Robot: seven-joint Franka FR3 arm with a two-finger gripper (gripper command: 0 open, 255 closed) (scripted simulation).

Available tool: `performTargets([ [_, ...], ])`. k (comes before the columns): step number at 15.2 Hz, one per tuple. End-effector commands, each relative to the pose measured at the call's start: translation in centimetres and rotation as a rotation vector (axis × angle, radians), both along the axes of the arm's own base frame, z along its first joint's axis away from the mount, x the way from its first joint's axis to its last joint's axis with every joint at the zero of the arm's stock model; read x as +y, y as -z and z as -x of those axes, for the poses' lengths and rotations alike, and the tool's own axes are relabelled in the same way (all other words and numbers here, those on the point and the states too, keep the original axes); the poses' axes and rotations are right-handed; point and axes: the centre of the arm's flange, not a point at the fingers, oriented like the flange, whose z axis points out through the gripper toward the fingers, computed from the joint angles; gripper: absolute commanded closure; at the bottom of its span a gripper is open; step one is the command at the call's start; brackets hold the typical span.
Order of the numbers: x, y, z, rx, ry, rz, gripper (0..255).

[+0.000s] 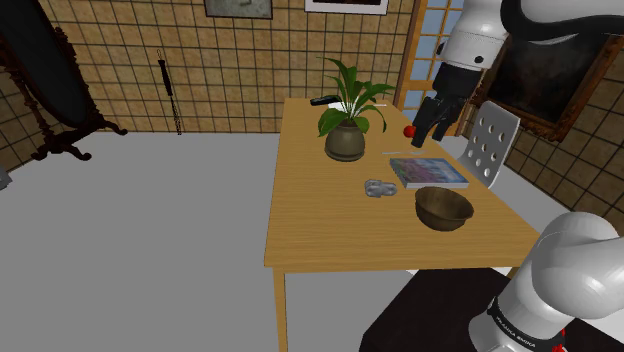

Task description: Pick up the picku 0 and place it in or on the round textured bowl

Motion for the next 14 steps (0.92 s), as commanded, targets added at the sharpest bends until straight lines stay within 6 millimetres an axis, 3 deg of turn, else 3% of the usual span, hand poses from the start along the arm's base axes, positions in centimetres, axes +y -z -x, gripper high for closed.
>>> performTargets([
  [1,0.0,0.0,0.0,0.000,0.000,0.000,0],
  [14,-8.7,12.7,-7.0,-0.008,-0.140,0.045,0],
])
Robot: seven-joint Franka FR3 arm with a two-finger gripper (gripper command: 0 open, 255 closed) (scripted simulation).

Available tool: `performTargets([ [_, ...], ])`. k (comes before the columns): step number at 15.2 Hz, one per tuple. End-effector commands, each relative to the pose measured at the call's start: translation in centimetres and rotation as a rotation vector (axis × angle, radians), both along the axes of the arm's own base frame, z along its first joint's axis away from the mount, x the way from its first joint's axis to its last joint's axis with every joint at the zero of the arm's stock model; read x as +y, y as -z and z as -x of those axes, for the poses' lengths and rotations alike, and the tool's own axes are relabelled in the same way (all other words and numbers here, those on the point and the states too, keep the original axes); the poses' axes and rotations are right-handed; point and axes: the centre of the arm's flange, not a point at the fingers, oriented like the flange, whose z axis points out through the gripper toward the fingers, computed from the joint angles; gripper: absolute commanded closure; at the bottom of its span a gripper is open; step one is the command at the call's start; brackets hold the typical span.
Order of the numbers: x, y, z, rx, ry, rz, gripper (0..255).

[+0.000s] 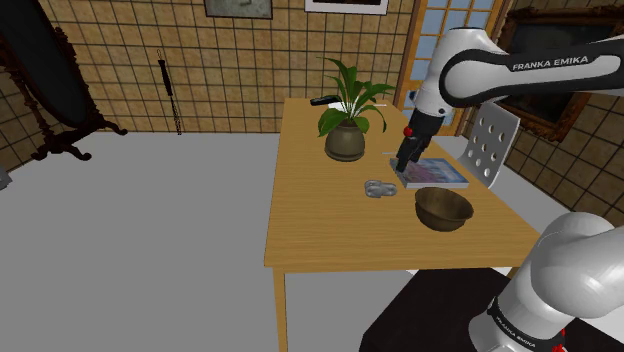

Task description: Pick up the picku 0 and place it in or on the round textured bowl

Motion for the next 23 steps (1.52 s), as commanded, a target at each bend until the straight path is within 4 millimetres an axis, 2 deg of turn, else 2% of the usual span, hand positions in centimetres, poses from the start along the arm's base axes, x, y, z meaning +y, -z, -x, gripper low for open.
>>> performTargets([
  [1,-1.5,1.7,-1.1,-0.003,-0.023,0.008,0],
  [18,-12.0,17.6,-12.4,-0.014,-0.207,0.067,0],
  [23,-12.1,19.8,-12.7,-0.014,-0.208,0.068,0],
])
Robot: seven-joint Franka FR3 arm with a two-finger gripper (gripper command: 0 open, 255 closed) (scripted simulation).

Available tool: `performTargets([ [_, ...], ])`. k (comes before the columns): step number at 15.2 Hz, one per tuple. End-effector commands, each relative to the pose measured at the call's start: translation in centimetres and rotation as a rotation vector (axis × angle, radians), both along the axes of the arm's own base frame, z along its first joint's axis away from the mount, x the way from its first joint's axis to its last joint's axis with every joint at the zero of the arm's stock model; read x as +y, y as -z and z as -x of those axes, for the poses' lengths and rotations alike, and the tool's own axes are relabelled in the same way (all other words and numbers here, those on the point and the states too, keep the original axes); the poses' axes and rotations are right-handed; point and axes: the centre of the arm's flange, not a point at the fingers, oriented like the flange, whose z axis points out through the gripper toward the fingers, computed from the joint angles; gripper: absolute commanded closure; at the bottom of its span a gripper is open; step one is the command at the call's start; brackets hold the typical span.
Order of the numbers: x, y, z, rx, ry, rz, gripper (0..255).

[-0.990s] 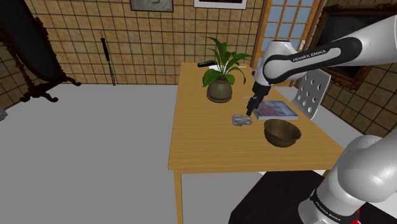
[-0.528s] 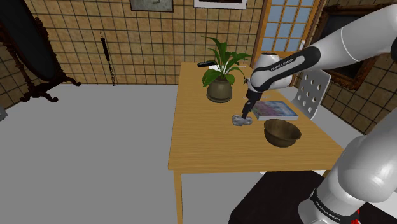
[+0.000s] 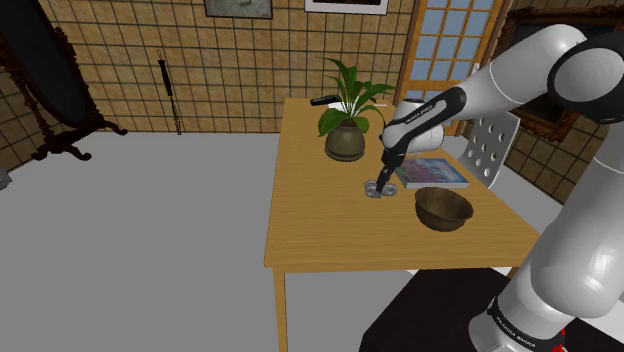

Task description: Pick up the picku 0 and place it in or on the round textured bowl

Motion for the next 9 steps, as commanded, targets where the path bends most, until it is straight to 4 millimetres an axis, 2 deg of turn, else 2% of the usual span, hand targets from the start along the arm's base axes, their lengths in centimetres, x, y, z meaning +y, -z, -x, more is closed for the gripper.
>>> performTargets([
  [1,0.0,1.0,-0.3,-0.001,0.000,0.000,0],
  [3,0.0,2.3,-0.4,-0.001,0.000,0.000,0],
  [9,0.0,2.3,-0.4,-0.001,0.000,0.000,0],
])
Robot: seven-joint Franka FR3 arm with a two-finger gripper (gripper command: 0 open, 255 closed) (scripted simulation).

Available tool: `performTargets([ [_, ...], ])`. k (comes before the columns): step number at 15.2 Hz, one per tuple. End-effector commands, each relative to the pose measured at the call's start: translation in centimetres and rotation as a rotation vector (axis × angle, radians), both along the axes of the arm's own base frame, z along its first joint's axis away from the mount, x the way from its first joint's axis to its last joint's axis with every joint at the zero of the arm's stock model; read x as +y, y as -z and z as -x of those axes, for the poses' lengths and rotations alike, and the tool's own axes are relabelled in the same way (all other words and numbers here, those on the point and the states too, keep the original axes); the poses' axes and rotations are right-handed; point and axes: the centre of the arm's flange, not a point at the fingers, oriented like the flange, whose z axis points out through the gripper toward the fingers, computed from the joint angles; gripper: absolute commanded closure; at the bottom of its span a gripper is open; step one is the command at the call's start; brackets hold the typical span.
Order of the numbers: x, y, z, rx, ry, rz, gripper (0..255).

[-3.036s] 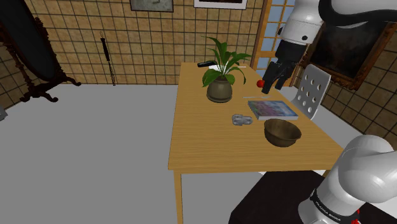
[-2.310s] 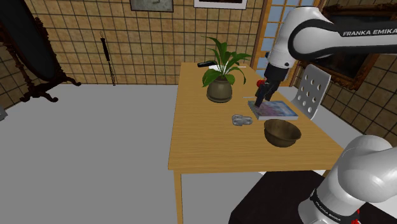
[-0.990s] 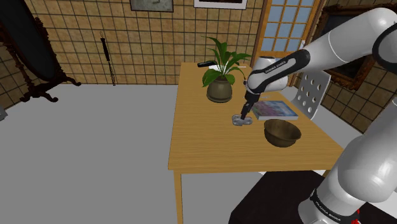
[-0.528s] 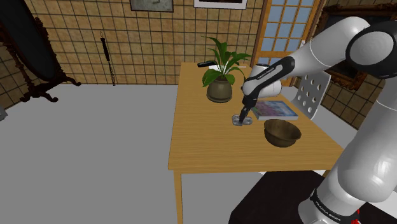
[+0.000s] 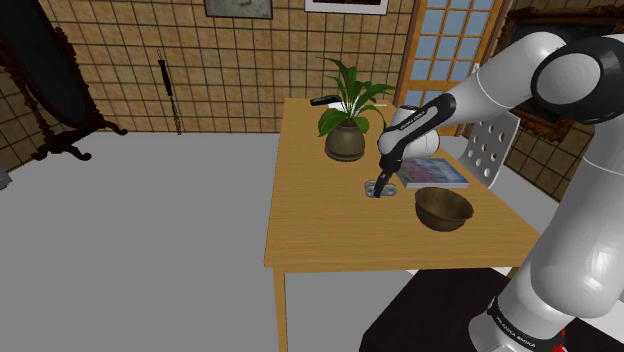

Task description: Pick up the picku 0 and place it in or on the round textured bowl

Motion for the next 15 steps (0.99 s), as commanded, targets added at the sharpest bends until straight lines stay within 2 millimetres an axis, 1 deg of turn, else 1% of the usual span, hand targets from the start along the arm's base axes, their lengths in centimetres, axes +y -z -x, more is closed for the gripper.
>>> performTargets([
  [1,0.0,0.0,0.0,0.000,0.000,0.000,0],
  [2,0.0,0.0,0.0,0.000,0.000,0.000,0],
  [3,0.0,0.0,0.0,0.000,0.000,0.000,255],
  [12,0.0,0.0,0.0,0.000,0.000,0.000,255],
  [15,0.0,-1.6,0.0,0.000,0.000,0.000,255],
])
